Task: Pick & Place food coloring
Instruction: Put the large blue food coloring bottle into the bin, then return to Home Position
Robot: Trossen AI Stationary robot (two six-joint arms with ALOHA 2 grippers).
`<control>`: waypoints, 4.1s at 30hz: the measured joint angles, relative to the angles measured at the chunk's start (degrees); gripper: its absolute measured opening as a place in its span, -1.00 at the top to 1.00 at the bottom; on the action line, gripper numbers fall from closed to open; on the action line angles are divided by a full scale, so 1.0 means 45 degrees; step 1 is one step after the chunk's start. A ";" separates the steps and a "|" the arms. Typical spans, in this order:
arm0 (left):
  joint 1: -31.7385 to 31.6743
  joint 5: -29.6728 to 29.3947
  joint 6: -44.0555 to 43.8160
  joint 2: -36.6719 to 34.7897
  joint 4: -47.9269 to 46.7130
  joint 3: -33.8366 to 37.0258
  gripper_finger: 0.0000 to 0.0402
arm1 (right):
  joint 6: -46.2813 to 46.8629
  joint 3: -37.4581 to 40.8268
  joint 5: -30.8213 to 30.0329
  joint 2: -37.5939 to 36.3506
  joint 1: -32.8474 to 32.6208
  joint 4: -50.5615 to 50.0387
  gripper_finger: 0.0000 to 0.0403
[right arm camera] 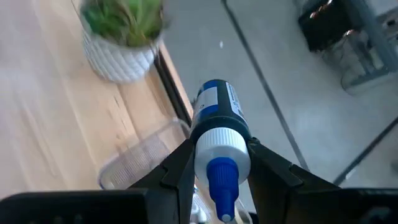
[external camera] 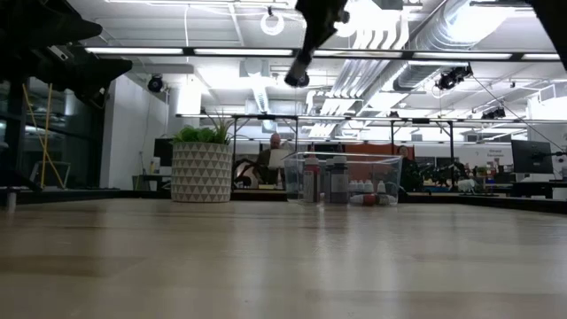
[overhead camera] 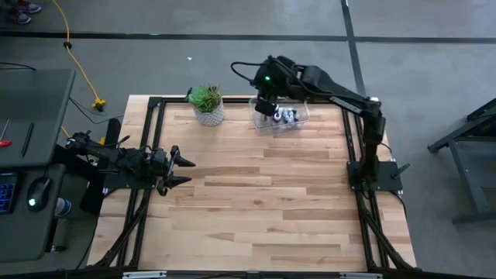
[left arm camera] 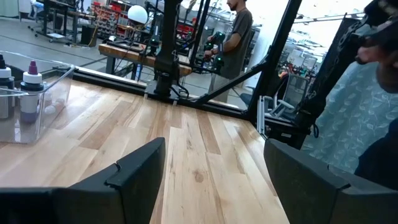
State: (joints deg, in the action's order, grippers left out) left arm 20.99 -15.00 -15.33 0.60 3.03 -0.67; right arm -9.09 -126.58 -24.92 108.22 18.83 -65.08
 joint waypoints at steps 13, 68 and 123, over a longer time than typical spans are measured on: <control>0.0002 0.0000 0.0000 0.0000 0.0000 0.0000 -0.35 | -0.0991 0.0000 0.1804 0.1536 0.1449 -0.0999 0.44; 0.0002 0.0000 0.0000 0.0005 0.0000 0.0000 -0.35 | -0.0508 0.0000 0.5620 0.5291 0.2360 -0.3354 0.41; 0.0005 0.0000 0.0000 0.0005 0.0000 0.0000 -0.35 | -0.0110 -0.0024 0.7273 0.0308 -0.1313 -0.4326 0.94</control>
State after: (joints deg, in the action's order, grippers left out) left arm 21.02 -15.00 -15.33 0.62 3.03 -0.67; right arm -9.59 -126.69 7.81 109.60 12.92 -84.54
